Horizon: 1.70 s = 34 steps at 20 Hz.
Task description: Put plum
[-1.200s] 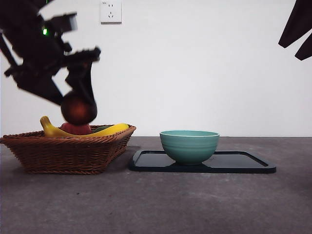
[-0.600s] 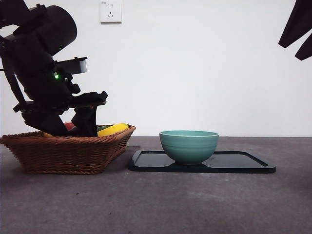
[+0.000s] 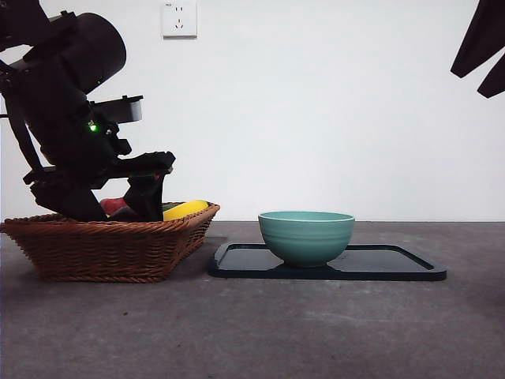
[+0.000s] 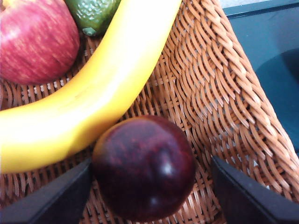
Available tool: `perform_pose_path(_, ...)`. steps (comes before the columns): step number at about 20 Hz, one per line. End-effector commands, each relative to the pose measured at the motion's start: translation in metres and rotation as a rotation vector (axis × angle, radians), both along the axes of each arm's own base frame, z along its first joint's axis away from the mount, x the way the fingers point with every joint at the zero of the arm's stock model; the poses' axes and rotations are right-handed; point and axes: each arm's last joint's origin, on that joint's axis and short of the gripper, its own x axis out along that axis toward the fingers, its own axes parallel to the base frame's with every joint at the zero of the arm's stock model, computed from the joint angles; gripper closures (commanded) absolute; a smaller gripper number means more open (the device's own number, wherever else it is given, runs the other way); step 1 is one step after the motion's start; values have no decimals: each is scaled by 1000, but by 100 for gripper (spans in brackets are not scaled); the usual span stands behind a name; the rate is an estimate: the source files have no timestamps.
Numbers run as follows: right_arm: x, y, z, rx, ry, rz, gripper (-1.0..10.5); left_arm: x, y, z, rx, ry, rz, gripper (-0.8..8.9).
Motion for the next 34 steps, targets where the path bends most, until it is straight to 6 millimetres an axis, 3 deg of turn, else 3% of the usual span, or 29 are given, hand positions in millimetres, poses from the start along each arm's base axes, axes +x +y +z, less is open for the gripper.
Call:
perform_pose_path(1,1,1,3,3,-16,11,755,1,-2,7,-3,-30,-11,404)
perform_pose_path(9,1,1,3,4,-15,9,755,-18,5,57,-63,-154,-10,407)
perform_pose_path(19,1,1,3,4,-15,9,755,-94,18,123,-277,-153,-287,408)
perform_pose_path(26,1,1,3,6,-13,6,755,-138,35,130,-326,8,-407,408)
perform_pose_path(34,1,1,3,7,-12,5,755,-143,37,128,-304,49,-420,408)
